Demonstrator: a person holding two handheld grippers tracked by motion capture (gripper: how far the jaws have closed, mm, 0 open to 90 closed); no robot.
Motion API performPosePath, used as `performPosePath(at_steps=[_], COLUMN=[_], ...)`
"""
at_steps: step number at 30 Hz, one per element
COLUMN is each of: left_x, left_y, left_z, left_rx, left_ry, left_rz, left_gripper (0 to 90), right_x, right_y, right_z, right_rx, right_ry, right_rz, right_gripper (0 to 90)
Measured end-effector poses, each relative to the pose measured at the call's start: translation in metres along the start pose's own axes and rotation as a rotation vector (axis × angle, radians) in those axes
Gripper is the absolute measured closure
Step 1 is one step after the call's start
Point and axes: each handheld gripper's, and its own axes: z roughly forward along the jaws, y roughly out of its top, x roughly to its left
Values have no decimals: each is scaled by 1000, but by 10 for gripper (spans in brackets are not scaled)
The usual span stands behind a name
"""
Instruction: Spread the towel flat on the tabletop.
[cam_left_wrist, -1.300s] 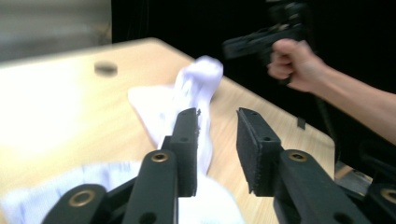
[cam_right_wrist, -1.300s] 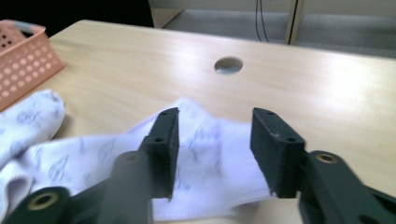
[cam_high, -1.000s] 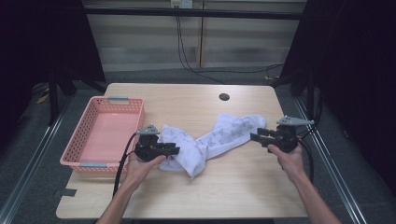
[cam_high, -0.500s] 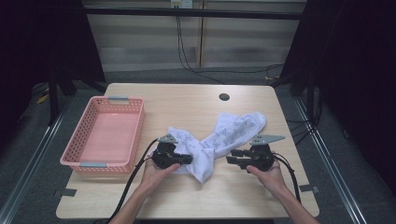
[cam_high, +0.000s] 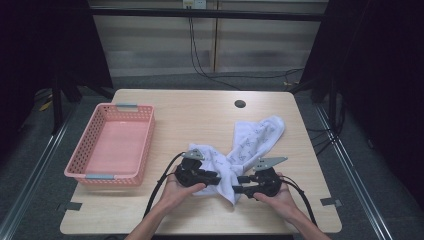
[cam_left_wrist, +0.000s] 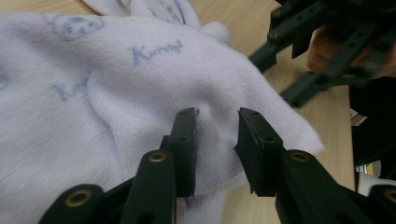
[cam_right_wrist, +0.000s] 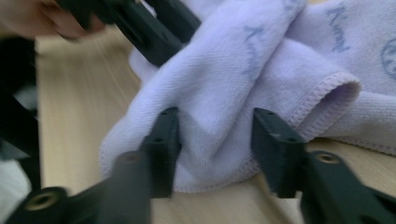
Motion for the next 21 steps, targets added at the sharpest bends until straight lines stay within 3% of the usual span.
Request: performPosePath(at_steps=[1,3,4,5,7,10,12,14,16,18,21], left_x=[-1,-2,-2,0,5,13,17,18,20,21,24], left_y=[0,-2,-2,-4,-10,-23,-33,-38,-39,-39,-39], left_z=[-7,-22,-22,-34,-50,-64,-67,-67,-68,-68,-66], left_rx=[-6,-53,-53,-84,-122,-115,-95,-62,-68,-81,-80], left_ry=[1,15,15,34,65,104,123,135,132,128,129], left_rz=[8,11,11,4,-20,-42,-59,-56,-57,-57,-67], left_gripper=[634,599,594,594,595,612,612,610,601,600,600], right_x=[0,-4,-4,-8,-23,-48,-60,-61,-54,-45,-32], right_y=[0,2,2,3,4,-3,-10,-13,-14,-16,-23], right_z=[1,-1,-1,-3,-16,-31,-38,-45,-57,-69,-81], right_rx=[9,12,12,6,-15,-13,-3,-30,-70,-117,-143], right_ry=[0,-31,-31,-36,-93,-186,-180,-189,-195,-188,-141], right_rz=[-9,-9,-9,-5,11,53,96,117,109,114,91], right_gripper=[763,828,828,837,846,845,787,638,558,558,573])
